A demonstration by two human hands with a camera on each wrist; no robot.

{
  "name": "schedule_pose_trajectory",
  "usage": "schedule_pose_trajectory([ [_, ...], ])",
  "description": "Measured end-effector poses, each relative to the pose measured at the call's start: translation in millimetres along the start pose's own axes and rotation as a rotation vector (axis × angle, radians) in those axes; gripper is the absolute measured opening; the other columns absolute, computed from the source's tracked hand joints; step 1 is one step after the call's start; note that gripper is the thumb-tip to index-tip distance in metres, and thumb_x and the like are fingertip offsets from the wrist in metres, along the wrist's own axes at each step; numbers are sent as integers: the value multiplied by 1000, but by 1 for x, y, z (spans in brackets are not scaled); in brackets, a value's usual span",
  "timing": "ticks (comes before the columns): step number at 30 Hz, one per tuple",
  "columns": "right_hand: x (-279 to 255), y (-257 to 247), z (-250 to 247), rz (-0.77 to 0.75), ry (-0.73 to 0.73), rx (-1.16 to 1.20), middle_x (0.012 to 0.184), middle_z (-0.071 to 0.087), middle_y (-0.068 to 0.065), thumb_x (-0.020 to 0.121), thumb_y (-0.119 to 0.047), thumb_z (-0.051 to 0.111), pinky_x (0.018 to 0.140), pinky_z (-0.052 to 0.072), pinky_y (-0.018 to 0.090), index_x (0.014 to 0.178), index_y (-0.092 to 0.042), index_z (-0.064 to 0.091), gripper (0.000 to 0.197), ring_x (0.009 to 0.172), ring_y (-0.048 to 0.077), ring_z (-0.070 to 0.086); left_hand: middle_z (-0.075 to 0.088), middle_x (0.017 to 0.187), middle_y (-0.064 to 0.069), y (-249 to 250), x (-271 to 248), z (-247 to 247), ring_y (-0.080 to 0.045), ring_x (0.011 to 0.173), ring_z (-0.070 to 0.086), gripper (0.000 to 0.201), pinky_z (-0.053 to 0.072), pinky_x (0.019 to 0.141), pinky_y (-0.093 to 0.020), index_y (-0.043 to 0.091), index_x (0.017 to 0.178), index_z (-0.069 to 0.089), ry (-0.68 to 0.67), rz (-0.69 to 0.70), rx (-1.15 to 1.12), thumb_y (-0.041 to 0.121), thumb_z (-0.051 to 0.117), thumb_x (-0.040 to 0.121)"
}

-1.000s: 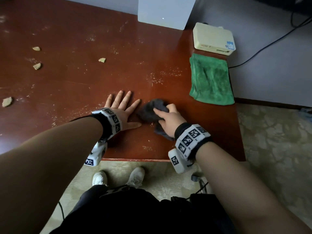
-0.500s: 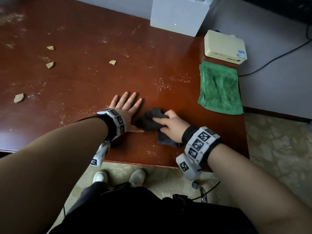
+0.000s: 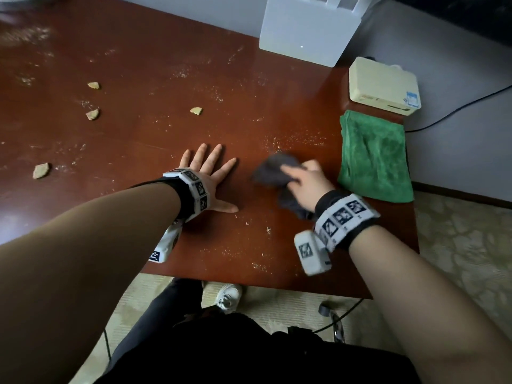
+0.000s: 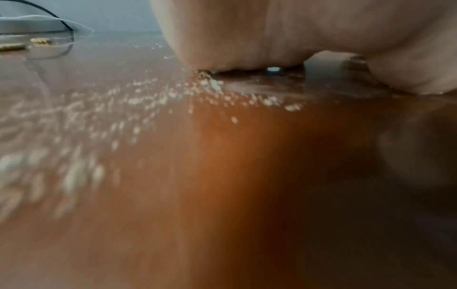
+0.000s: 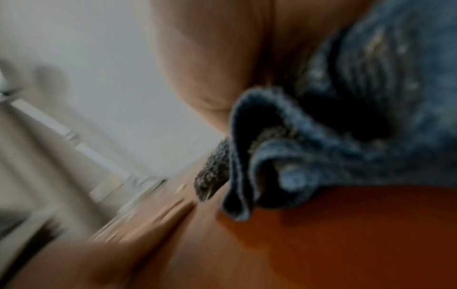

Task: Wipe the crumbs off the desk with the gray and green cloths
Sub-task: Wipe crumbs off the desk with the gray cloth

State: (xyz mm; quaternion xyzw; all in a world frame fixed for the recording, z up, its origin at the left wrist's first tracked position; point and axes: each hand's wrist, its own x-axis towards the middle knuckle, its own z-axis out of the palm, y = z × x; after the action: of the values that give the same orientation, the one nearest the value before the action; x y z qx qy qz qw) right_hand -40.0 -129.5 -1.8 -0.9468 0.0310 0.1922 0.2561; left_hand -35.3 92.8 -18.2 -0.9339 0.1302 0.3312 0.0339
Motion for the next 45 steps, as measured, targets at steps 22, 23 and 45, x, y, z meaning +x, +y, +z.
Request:
schedule_pose_trajectory([
  [22, 96, 12, -40, 346, 237, -169, 148, 22, 18, 93, -14, 43, 108, 27, 43, 144, -21, 33, 52, 134, 39, 26, -41, 146, 2, -6, 37, -23, -34, 136, -32, 116, -9, 109, -63, 44, 137, -29, -44, -3, 4, 89, 43, 59],
  [23, 95, 8, -34, 306, 209, -194, 146, 25, 19, 93, -16, 44, 107, 29, 46, 143, -20, 35, 51, 133, 39, 29, -41, 146, 2, -6, 38, -23, -34, 136, -32, 116, -9, 109, -63, 44, 137, -29, -47, -2, 6, 89, 43, 59],
  [45, -2, 20, -6, -259, -231, -146, 129, 42, 7, 95, -11, 45, 106, 29, 20, 134, -10, 47, 39, 119, 17, 44, -39, 147, 2, -7, 37, -23, -33, 137, -30, 113, -9, 109, -61, 43, 137, -30, -36, 1, 22, 85, 44, 64],
])
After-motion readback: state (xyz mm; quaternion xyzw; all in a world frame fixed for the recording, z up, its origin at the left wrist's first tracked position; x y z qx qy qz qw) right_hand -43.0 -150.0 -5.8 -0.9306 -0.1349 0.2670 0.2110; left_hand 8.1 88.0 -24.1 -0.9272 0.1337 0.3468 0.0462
